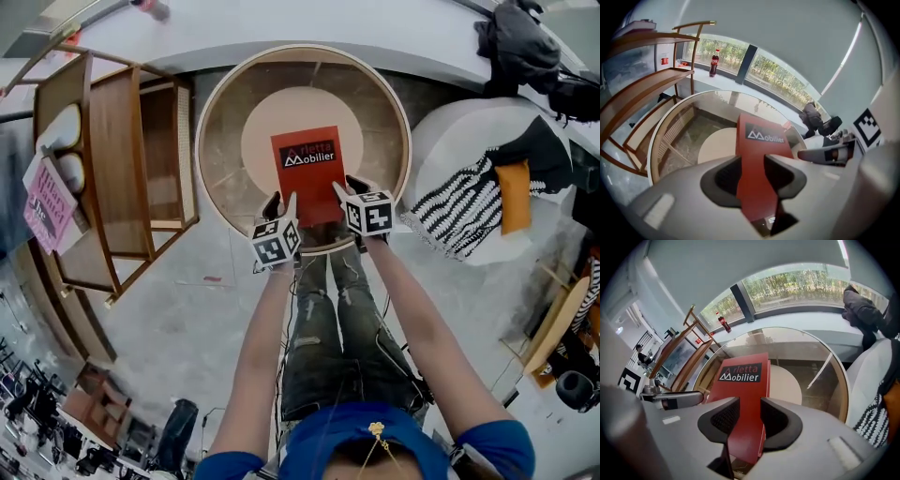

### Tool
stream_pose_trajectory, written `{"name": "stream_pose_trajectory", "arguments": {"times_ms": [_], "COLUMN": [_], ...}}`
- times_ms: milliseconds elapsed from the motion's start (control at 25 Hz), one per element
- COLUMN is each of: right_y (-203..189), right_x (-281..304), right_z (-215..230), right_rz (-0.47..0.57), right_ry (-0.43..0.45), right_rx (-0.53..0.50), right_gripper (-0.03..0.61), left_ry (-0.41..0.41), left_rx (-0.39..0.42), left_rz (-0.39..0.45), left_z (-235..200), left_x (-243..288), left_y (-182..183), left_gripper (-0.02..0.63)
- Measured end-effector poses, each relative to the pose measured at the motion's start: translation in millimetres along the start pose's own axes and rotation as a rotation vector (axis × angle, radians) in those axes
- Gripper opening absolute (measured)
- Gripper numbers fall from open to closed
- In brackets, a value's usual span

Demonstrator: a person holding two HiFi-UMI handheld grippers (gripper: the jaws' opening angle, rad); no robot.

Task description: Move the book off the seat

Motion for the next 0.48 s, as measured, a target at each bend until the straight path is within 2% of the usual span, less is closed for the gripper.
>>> {"name": "stream_pose_trajectory", "arguments": {"times_ms": [120, 240, 360, 480], "right_y": [9, 20, 29, 38], "right_x": [-23, -49, -74, -102], "right_z": [-16, -34, -53, -71], "right_rz": [0.022, 0.051, 0.068, 0.100], "right_ry": [-0.005, -0.011, 0.007, 0.031], "right_rx": [-0.036, -0.072, -0.091, -0.112], "right_gripper": [0.090, 0.006, 0.000, 0.000], "left_ry": [-0.012, -0.030, -0.043, -0.065], "left_rx": [0.018, 0.029, 0.016, -0.002], "left_rz": [0.029, 0.063, 0.098, 0.124], "left_z": [11, 24, 37, 53], "left_x": [-26, -56, -89, -121], "left_y": [13, 29, 43, 57], "left_gripper": [0.108, 0.055, 0.002, 0.000]}}
Point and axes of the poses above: the fingertips, and each gripper's own axes: x forward along the fingers, z to its right, y out of its top, the point moved 4 cm from there along -x, backward along the fingers, and after that the axes turned 13 degrees about y, right-handed, at the moved point
